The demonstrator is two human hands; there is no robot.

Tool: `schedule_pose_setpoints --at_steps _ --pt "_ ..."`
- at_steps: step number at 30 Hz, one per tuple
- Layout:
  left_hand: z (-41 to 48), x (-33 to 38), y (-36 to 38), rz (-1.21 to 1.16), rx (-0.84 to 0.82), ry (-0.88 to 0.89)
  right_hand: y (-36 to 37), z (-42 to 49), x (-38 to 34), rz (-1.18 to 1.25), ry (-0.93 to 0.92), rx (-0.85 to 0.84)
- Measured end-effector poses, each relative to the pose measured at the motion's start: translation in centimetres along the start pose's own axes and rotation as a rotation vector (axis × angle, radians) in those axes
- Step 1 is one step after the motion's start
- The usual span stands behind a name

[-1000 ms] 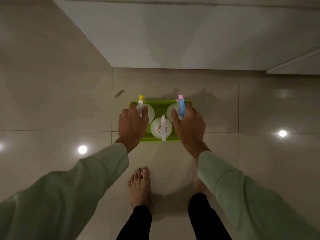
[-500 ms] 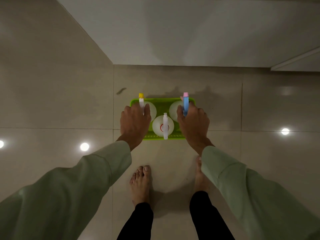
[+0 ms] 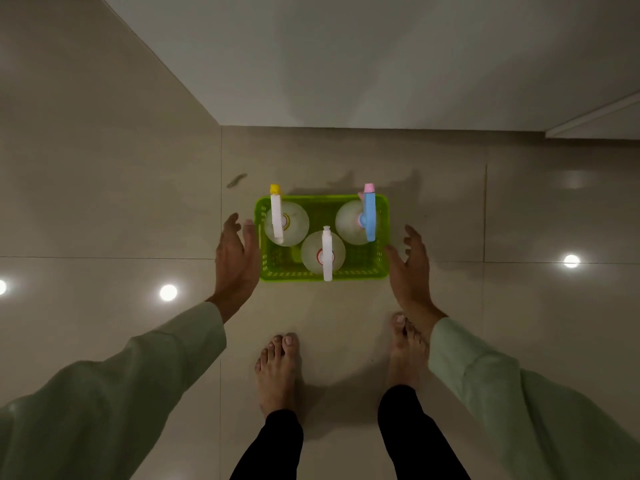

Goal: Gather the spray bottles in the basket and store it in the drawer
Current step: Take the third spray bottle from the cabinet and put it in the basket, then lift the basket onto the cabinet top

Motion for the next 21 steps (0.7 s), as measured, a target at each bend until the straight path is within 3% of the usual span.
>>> schedule_pose_setpoints --at_steps 5,13,21 --pt "1.8 -2.8 2.7 0.102 -0.149 -0.047 2.1 1.9 1.9 -0.017 -0.078 -0.136" --pt "4.0 -3.2 3.8 0.250 -0.012 0.117 3.1 3.9 2.5 -0.285 -0.261 0.003" --pt "0.0 3.2 -2.0 0.195 -0.004 0.181 -2.2 -0.7 -4.6 -0.234 -0.364 0.030"
Point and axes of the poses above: each hand's wrist, its own z-axis towards the middle knuckle, its own y-axis out of the palm, x = y × z, the point moved 2 cm from there along z, towards the middle knuckle, and after that the axes turned 2 degrees about z, right-handed, at the moved point
